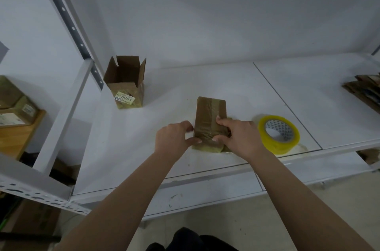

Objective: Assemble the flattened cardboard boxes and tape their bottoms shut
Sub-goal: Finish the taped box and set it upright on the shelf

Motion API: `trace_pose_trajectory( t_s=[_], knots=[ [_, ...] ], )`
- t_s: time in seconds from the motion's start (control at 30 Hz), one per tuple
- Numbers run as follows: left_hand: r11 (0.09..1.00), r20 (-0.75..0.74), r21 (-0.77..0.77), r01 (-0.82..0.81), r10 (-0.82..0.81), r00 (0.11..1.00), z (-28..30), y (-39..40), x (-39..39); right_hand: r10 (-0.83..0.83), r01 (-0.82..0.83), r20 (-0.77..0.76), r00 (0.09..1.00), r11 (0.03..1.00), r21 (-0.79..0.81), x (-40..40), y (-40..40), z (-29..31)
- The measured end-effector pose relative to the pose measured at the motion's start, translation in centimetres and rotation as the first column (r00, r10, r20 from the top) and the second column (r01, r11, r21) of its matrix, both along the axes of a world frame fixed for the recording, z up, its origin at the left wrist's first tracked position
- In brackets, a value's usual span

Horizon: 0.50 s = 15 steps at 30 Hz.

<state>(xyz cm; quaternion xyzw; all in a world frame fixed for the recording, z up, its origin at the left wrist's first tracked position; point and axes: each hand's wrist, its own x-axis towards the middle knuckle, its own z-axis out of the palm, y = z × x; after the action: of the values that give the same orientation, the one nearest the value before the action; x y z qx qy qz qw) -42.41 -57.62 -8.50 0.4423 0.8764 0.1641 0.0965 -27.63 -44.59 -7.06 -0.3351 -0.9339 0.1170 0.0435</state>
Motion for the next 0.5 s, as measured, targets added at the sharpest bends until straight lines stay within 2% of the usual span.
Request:
trace_pose_trajectory(
  t_s=[0.1,0.2,0.3,0.4,0.5],
  knots=[
    [0.991,-0.016,0.082,0.103,-0.102,0.995,1.3,0.7,0.5,0.017,-0.017,-0.015,1.0,1.0,0.017,0.1,-0.2,-0.1],
    [0.96,0.061,0.042,0.277,-0.28,0.958,2.2,1.8,1.4,0.034,-0.034,-0.017,0.999,0.999,0.027,0.3,0.0,-0.3],
    [0.973,0.138,0.06,0.223,-0.229,0.964,1.9,1.9,1.8,0.014,-0.014,-0.019,1.0,1.0,-0.015,0.9,-0.3,-1.0],
    [0.975,0.102,0.033,0.218,-0.221,0.97,2.1,2.1,1.7,-0.084,0.084,-0.094,0.992,0.996,-0.002,1.6,-0.6,-2.2],
    [0.975,0.12,0.026,0.222,-0.224,0.967,2.2,2.4,1.6,-0.128,0.128,0.003,0.992,0.988,0.092,1.7,-1.1,-2.7]
  ],
)
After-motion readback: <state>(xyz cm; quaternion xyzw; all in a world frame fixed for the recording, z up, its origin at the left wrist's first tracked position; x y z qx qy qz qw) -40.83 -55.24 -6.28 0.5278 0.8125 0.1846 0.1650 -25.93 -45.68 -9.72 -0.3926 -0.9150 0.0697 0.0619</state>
